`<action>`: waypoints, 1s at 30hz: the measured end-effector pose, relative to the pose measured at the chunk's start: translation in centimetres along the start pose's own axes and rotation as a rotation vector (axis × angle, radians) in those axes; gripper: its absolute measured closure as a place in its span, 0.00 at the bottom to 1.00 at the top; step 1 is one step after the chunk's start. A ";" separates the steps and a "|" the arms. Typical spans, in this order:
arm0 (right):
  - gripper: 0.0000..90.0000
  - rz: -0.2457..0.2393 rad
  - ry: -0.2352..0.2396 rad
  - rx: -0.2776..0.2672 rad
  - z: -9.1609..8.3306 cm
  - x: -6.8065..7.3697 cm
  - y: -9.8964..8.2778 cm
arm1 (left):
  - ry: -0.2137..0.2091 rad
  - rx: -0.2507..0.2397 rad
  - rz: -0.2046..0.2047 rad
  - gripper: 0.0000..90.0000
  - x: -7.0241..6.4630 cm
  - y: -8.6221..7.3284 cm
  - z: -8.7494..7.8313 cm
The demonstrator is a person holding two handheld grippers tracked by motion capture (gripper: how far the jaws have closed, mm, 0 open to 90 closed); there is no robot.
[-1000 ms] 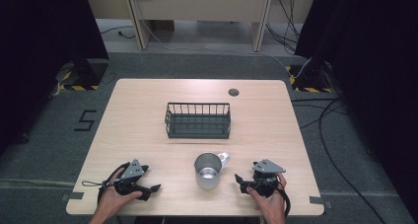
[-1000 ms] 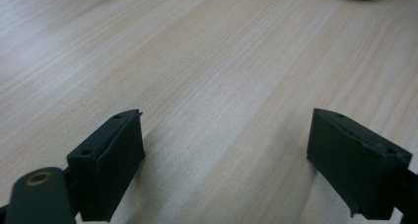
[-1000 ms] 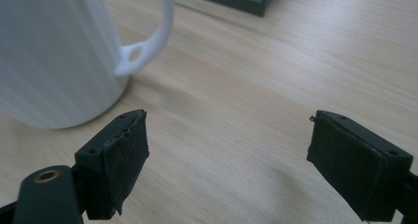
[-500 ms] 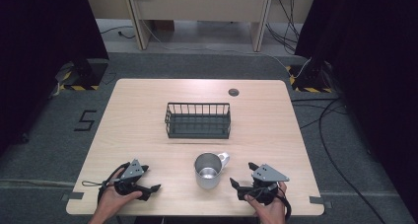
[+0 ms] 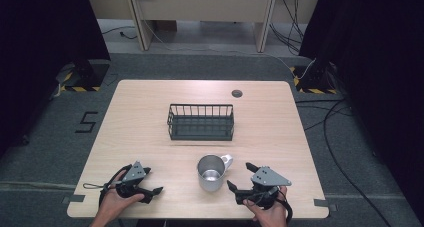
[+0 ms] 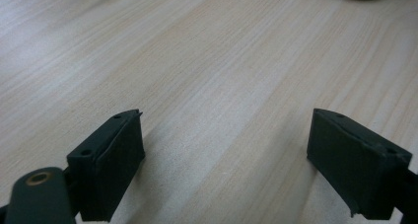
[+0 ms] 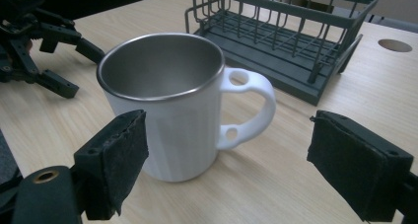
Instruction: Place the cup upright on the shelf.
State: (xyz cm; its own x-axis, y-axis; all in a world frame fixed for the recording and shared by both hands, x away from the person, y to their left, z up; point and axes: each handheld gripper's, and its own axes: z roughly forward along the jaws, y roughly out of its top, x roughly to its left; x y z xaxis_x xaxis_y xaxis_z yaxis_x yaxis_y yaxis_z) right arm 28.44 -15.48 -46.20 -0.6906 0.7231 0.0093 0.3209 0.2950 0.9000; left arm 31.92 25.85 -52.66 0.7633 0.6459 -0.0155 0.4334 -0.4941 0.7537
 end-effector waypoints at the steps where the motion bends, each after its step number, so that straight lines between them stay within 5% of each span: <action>1: 0.17 -0.001 0.003 -0.003 0.0 0.0 0.0 | 0.000 0.000 0.000 0.15 0.0 0.0 0.0; 12: 0.17 -0.004 0.072 -0.054 0.8 1.0 0.8 | 0.000 0.000 -0.001 0.15 0.0 0.0 0.0; 30: 0.17 -0.017 0.091 -0.091 2.8 2.3 1.3 | 0.000 0.000 0.000 0.15 0.0 0.0 0.0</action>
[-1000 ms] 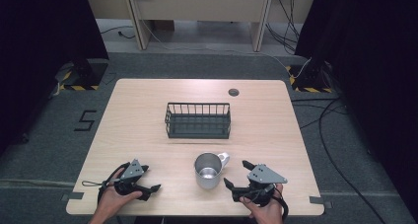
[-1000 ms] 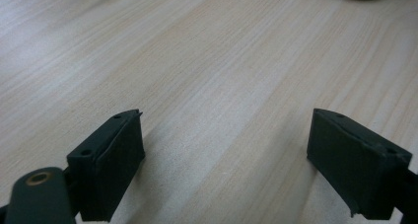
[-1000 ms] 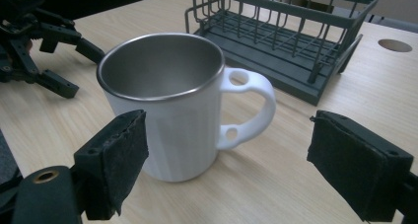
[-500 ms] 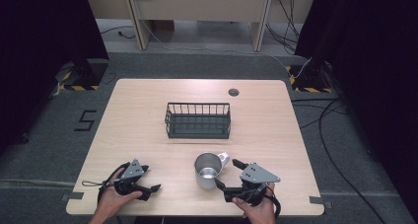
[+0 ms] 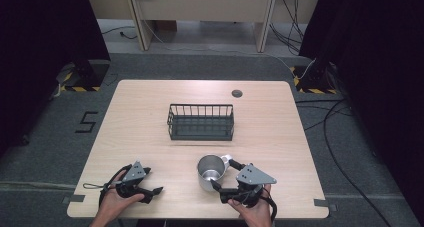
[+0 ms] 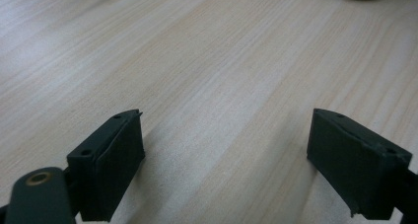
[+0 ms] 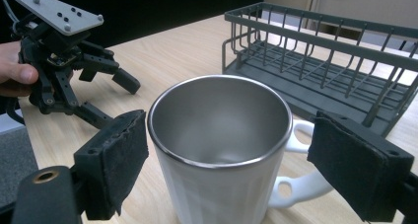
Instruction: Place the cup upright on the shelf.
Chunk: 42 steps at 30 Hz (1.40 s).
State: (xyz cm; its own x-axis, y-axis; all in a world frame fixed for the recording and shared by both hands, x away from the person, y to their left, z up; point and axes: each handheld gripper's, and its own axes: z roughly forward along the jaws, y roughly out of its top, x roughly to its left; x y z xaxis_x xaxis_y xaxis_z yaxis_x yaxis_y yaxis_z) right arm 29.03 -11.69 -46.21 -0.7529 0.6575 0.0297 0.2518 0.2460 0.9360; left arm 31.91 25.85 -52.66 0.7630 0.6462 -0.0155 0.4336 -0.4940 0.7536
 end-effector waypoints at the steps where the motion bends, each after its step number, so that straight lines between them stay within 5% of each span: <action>1: 0.17 -0.002 -0.003 -0.002 0.1 0.0 0.1 | 0.000 0.000 0.000 0.15 0.0 0.0 0.0; 42: 0.05 -0.041 0.018 -0.041 3.9 0.1 -0.6 | 0.000 0.000 0.000 0.15 0.0 0.0 0.0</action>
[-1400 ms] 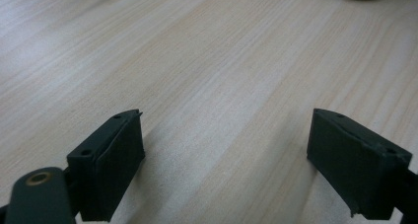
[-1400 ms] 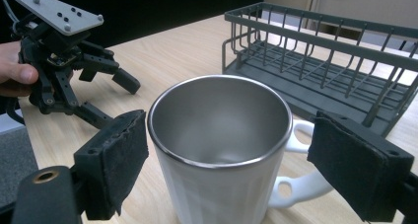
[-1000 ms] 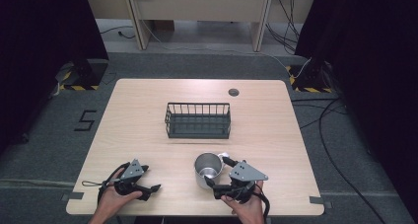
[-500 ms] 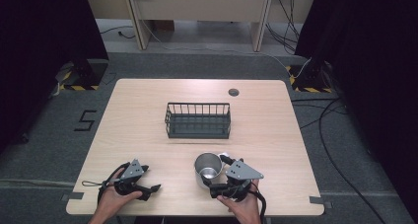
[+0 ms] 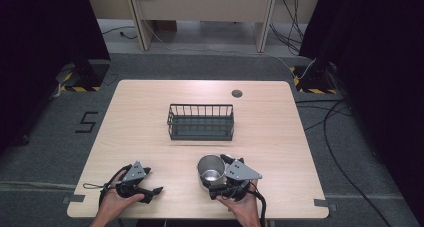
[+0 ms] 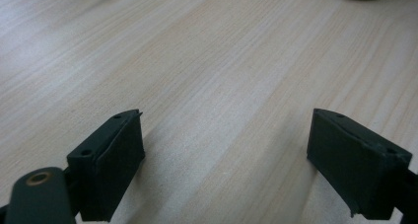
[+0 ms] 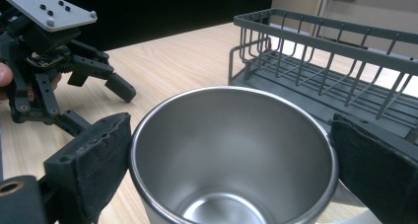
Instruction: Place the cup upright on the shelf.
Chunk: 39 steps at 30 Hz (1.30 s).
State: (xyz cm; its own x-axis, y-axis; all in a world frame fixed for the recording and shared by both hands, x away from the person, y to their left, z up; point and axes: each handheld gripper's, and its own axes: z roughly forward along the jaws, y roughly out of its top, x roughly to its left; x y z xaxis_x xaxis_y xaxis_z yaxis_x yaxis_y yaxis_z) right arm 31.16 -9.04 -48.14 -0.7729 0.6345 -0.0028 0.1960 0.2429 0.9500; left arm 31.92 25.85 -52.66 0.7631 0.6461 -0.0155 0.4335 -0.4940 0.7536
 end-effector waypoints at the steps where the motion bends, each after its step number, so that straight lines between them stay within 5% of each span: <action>1: 0.05 0.000 0.000 -0.001 0.1 0.0 0.0 | 0.000 0.000 0.000 0.15 0.0 0.0 0.0; 17: 0.05 -0.052 -0.003 -0.002 1.3 0.0 -0.1 | 0.000 0.000 0.000 0.15 0.0 0.0 0.0; 39: 0.07 -0.040 -0.002 -0.015 1.7 0.0 -0.2 | 0.000 0.000 0.000 0.15 0.0 0.0 0.0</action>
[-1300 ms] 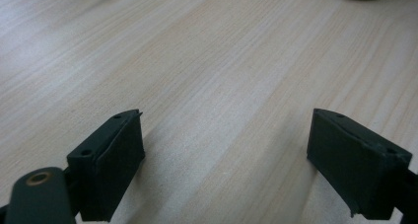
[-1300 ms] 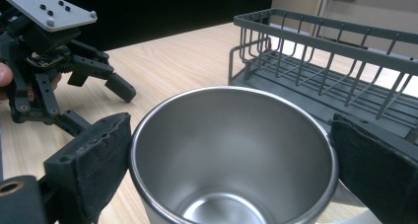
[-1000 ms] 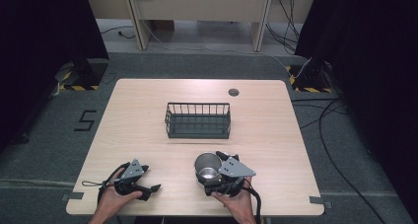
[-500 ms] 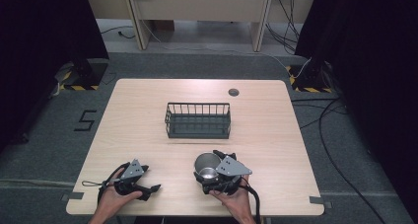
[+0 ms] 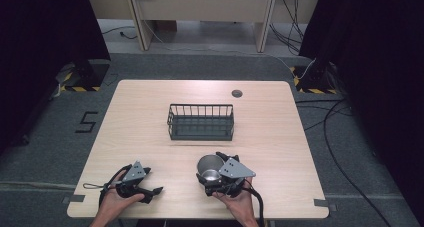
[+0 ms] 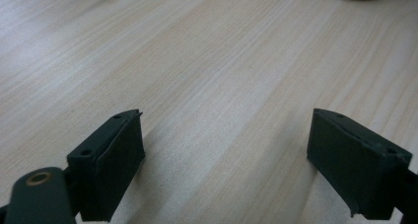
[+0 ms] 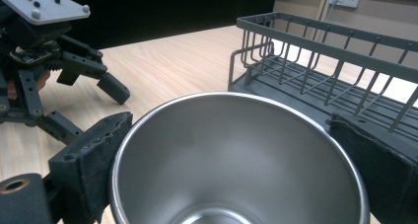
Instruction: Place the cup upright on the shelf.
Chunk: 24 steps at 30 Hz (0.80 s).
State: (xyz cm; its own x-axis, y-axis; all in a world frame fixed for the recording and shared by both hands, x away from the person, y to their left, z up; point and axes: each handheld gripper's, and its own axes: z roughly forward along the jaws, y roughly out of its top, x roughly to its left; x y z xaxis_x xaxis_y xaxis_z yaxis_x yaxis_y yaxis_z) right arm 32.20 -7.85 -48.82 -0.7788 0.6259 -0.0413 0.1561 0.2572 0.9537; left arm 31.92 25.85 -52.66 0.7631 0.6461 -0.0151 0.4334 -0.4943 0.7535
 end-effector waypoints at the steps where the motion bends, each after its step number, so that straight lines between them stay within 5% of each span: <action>1: 0.07 0.004 -0.001 -0.001 0.0 -0.1 0.0 | 0.000 0.000 0.000 0.15 0.0 0.0 0.0; 24: 0.07 0.001 -0.035 0.002 -1.1 -1.6 1.8 | 0.000 0.000 0.000 0.15 0.0 0.0 0.0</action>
State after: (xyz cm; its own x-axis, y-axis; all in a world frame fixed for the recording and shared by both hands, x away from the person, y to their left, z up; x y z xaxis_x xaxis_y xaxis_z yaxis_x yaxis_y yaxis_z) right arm 33.06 -9.15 -46.71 -0.7569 0.6516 -0.0506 0.1583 0.2579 0.9531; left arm 31.91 25.84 -52.66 0.7629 0.6463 -0.0153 0.4335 -0.4938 0.7538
